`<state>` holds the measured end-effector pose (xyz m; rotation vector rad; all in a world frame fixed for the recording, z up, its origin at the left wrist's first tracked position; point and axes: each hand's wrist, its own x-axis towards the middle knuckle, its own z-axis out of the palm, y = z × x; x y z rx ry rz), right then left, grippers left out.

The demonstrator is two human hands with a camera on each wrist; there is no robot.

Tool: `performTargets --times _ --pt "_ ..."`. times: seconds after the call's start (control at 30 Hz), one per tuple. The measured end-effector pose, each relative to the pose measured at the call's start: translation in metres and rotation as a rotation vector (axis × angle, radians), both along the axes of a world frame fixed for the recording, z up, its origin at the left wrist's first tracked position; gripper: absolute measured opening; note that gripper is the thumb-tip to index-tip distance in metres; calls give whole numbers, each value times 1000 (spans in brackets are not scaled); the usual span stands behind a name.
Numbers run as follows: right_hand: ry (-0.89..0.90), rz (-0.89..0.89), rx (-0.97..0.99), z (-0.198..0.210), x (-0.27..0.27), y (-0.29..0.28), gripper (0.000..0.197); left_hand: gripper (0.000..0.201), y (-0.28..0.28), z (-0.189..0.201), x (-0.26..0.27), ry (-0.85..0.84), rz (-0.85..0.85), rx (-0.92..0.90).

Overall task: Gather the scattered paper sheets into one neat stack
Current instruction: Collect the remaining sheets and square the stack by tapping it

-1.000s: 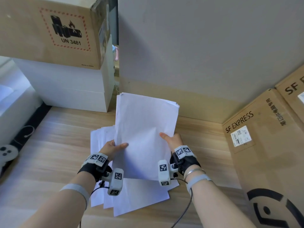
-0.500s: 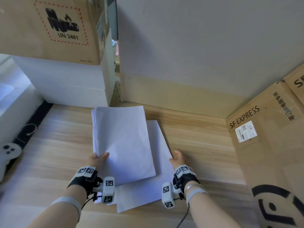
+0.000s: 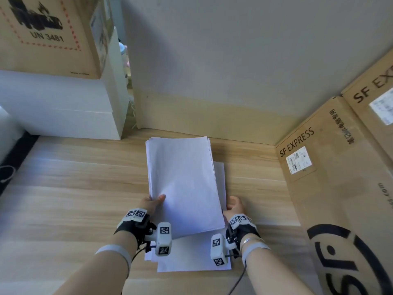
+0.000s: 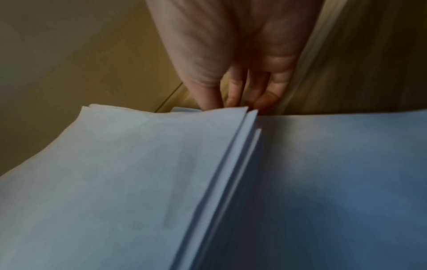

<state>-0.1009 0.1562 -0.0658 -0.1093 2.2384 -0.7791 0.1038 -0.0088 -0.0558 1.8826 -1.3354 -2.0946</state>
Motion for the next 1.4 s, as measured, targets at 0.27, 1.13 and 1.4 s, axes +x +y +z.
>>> performTargets --times 0.27,1.13,1.4 --pt "88 145 187 0 1 5 4 40 -14 -1 21 -19 10 16" --pt "486 -506 -167 46 -83 17 27 44 -28 -18 59 -99 -28 127" --pt "485 -567 -209 52 -74 6 29 55 -30 -23 54 -172 -98 40"
